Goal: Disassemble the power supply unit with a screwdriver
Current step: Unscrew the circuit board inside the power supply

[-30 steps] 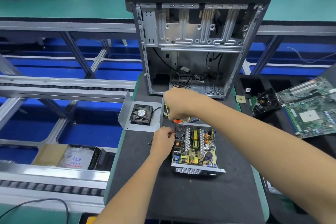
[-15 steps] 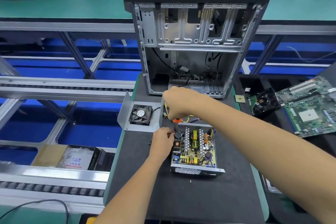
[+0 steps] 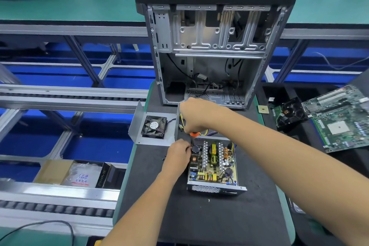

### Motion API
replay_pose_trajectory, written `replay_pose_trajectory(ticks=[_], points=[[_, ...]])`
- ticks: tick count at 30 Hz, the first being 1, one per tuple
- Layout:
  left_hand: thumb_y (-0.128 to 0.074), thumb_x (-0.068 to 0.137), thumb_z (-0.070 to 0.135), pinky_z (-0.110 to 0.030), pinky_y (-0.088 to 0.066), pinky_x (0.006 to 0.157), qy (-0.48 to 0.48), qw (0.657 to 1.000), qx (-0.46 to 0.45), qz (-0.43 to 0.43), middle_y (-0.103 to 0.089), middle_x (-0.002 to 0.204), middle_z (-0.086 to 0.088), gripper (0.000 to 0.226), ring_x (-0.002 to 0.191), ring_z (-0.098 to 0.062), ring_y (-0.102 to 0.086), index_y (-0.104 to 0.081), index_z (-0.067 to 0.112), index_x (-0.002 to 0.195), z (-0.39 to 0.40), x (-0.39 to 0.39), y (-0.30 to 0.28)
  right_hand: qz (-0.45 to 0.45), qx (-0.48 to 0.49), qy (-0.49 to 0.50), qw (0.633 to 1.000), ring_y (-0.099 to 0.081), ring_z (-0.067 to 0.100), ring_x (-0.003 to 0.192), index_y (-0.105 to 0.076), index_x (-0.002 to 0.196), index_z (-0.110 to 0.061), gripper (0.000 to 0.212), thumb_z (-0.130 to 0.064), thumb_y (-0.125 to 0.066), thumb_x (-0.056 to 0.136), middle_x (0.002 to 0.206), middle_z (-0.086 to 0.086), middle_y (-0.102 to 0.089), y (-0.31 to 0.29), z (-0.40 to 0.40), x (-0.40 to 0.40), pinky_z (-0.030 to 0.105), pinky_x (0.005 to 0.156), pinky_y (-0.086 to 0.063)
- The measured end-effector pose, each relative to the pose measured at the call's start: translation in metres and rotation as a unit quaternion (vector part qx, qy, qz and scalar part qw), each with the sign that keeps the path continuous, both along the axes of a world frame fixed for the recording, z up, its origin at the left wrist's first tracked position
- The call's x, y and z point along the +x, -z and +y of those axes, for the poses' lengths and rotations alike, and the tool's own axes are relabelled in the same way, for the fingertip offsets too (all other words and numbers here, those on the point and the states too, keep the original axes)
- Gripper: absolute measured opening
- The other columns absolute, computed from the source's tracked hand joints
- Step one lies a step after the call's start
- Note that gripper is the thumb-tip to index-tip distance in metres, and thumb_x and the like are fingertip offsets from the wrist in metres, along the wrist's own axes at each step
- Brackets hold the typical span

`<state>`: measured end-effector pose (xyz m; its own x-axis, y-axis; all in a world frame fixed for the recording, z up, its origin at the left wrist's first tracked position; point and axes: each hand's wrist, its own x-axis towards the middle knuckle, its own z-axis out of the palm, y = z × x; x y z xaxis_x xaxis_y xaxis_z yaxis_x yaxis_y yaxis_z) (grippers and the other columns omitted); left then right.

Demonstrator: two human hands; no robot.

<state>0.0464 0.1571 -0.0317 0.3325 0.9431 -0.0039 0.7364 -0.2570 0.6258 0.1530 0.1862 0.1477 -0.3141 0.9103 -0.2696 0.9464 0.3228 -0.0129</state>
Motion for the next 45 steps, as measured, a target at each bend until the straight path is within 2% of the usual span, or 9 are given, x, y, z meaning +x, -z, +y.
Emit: replay_pose_trajectory(ticks=[3,9,14,20,27,29,35,39,45], points=[[-0.053,0.091,0.004,-0.030,-0.044,0.071,0.015,1.000,0.013,0.004,-0.061,0.085,-0.010,0.017,0.079,-0.023,-0.056,-0.070,0.002,0.087,0.000,-0.001,-0.001,-0.002,0.002,-0.003,1.000,-0.036,0.016,0.045,-0.033,0.059,-0.012,0.034,-0.010,-0.063,0.077,0.056,0.003,-0.038,-0.001,-0.001,-0.001,0.023,0.040,-0.027],[-0.053,0.090,0.004,-0.022,-0.037,0.065,0.008,1.000,0.019,-0.001,-0.060,0.082,-0.009,0.017,0.077,-0.021,-0.055,-0.069,0.002,0.085,-0.001,0.000,-0.001,-0.009,0.015,-0.010,1.000,-0.033,0.017,0.044,-0.036,0.060,-0.011,0.031,-0.008,-0.062,0.076,0.055,0.004,-0.038,-0.003,0.001,-0.002,0.023,0.038,-0.025],[-0.053,0.092,0.007,-0.030,-0.043,0.070,0.005,1.000,0.012,0.005,-0.062,0.086,-0.010,0.016,0.081,-0.023,-0.056,-0.068,0.001,0.089,-0.001,0.000,-0.001,-0.014,0.007,-0.003,1.000,-0.038,0.016,0.047,-0.035,0.064,-0.012,0.030,-0.008,-0.062,0.076,0.061,0.005,-0.041,0.000,0.000,-0.002,0.024,0.039,-0.027],[-0.054,0.090,0.006,-0.027,-0.040,0.068,0.011,1.000,0.009,0.018,-0.061,0.086,-0.010,0.015,0.081,-0.024,-0.056,-0.068,0.001,0.086,0.001,0.000,-0.005,-0.015,-0.004,-0.013,1.000,-0.037,0.016,0.048,-0.034,0.059,-0.012,0.032,-0.008,-0.062,0.074,0.058,0.004,-0.038,-0.001,0.000,-0.004,0.023,0.039,-0.027],[-0.057,0.088,0.006,-0.032,-0.047,0.072,0.001,1.000,-0.001,-0.001,-0.065,0.089,-0.011,0.015,0.079,-0.022,-0.058,-0.071,0.000,0.088,0.001,0.001,-0.007,-0.019,-0.023,-0.054,0.998,-0.043,0.023,0.060,-0.031,0.057,-0.013,0.040,-0.011,-0.067,0.074,0.059,0.004,-0.035,-0.004,0.003,-0.009,0.026,0.043,-0.030],[-0.057,0.088,0.005,-0.032,-0.048,0.071,-0.006,1.000,-0.004,-0.009,-0.065,0.088,-0.010,0.015,0.078,-0.021,-0.058,-0.071,0.000,0.088,-0.001,0.000,-0.006,-0.008,-0.014,-0.027,0.999,-0.043,0.023,0.060,-0.033,0.057,-0.012,0.036,-0.008,-0.064,0.074,0.059,0.004,-0.037,-0.002,0.000,-0.010,0.025,0.042,-0.029],[-0.055,0.090,0.005,-0.022,-0.041,0.069,-0.001,1.000,-0.006,-0.008,-0.064,0.090,-0.008,0.014,0.079,-0.019,-0.056,-0.069,0.001,0.090,0.001,0.000,-0.004,0.052,-0.010,0.089,0.995,-0.034,0.015,0.051,-0.034,0.063,-0.012,0.028,-0.002,-0.055,0.079,0.064,0.005,-0.037,0.002,-0.009,-0.013,0.025,0.040,-0.025],[-0.055,0.091,0.005,-0.026,-0.045,0.074,0.004,1.000,-0.003,-0.011,-0.064,0.093,-0.008,0.016,0.085,-0.021,-0.058,-0.070,0.002,0.094,0.001,0.000,-0.003,0.050,-0.005,0.098,0.994,-0.034,0.014,0.048,-0.036,0.062,-0.011,0.029,-0.001,-0.057,0.080,0.062,0.005,-0.039,0.002,-0.011,-0.011,0.025,0.040,-0.026],[-0.054,0.092,0.007,-0.027,-0.046,0.073,-0.001,1.000,-0.003,-0.002,-0.065,0.093,-0.010,0.017,0.086,-0.022,-0.059,-0.070,0.002,0.093,-0.001,0.000,-0.002,0.044,-0.002,0.070,0.997,-0.035,0.014,0.051,-0.032,0.063,-0.012,0.033,-0.002,-0.059,0.079,0.064,0.004,-0.037,0.004,-0.015,-0.013,0.025,0.042,-0.026]])
